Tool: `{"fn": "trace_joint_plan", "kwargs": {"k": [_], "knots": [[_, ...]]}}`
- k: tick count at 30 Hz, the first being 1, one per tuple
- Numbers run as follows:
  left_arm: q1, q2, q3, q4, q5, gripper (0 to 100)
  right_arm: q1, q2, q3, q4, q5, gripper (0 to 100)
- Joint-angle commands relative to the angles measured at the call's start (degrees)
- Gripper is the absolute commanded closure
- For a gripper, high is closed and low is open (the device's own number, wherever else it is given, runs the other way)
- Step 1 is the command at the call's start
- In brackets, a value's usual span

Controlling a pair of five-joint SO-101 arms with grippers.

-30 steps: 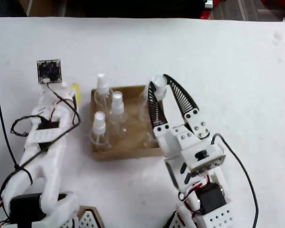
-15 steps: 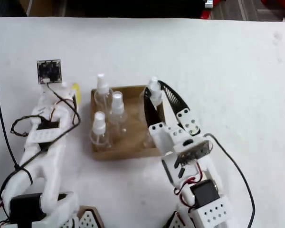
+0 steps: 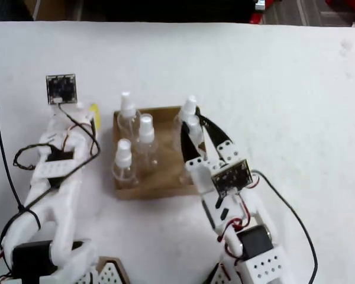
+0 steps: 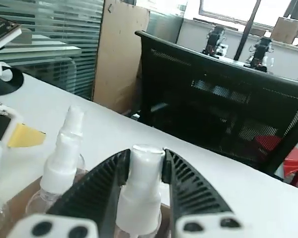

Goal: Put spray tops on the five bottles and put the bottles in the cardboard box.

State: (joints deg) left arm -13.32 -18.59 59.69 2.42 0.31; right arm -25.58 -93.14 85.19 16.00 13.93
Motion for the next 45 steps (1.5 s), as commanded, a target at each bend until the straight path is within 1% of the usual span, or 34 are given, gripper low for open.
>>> {"fn": "trace_joint_plan", "kwargs": {"k": [1, 4, 8, 15, 17, 21, 23, 35, 43, 45], "knots": [[-0.7, -0.3, -0.1, -1.7, 0.3, 83, 1.5, -7.2, -0.4, 5.9, 0.6, 98.1], [-0.7, -0.3, -0.1, -1.7, 0.3, 83, 1.3, -10.9, -0.7, 12.3, 1.0, 98.1], [-0.7, -0.3, -0.1, -1.6, 0.3, 83, 1.2, -8.1, -0.2, 12.8, 0.8, 98.1], [-0.7, -0.3, -0.1, -1.6, 0.3, 83, 1.2, -10.3, 1.0, 15.6, 0.7, 97.8], [-0.7, -0.3, -0.1, -1.7, 0.3, 83, 1.5, -10.3, 1.0, 17.3, 0.8, 94.5], [-0.7, -0.3, -0.1, -1.7, 0.3, 83, 1.0, -10.3, 1.0, 19.6, 0.6, 82.4], [-0.7, -0.3, -0.1, -1.7, 0.3, 83, 1.0, -10.3, 0.8, 20.3, 0.5, 79.4], [-0.7, -0.3, -0.1, -1.8, 0.3, 83, 1.0, -10.3, -2.9, 20.3, 0.5, 80.0], [-0.7, -0.3, -0.1, -1.7, 0.3, 83, 0.9, -10.2, -2.7, 19.8, 0.5, 80.0], [-0.7, -0.3, -0.1, -1.7, 0.3, 83, -0.4, -10.2, -2.8, 19.1, 0.5, 80.0]]}}
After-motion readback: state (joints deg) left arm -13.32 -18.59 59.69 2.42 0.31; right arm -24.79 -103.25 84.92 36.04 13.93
